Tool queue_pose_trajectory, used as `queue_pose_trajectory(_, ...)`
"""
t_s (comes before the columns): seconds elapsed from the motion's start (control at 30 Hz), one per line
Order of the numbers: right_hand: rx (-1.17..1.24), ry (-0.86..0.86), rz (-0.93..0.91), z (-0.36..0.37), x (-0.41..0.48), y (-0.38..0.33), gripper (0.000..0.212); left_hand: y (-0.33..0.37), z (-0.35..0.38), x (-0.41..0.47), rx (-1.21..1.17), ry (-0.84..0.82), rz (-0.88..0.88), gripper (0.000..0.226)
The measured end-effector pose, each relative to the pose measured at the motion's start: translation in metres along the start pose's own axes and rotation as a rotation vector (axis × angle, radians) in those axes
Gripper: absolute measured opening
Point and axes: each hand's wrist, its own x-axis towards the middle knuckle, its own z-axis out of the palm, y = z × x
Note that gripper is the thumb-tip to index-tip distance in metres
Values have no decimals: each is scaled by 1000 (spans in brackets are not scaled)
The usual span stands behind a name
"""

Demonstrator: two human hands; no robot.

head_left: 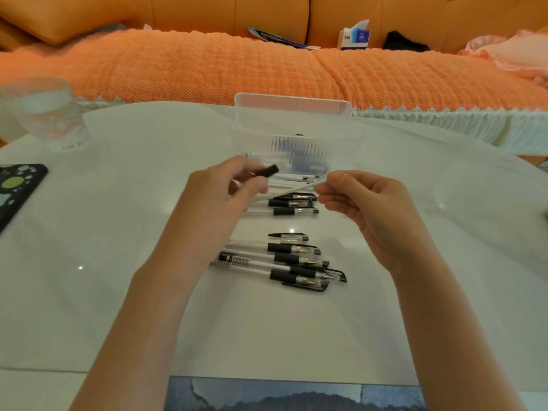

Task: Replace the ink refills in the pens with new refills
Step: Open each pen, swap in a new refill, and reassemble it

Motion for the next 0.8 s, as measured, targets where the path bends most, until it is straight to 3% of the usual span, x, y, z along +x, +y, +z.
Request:
queue_pose_trajectory(0.33, -44, -44, 27, 2, 1, 3, 11, -6, 3, 2, 27, -42, -13, 8)
queue_pose_trajectory(0.43, -331, 23, -43, -2, 1, 8, 7, -10, -1, 2, 62, 6, -30, 6)
queue_pose_trajectory(0.57, -757, -28, -77, 6, 1, 22, 7, -7, 1, 1, 83, 7, -32, 8)
queue_pose_trajectory(0.8, -836, -134, -34, 9, 2, 24, 15, -4, 4, 2, 114, -30, -36, 10)
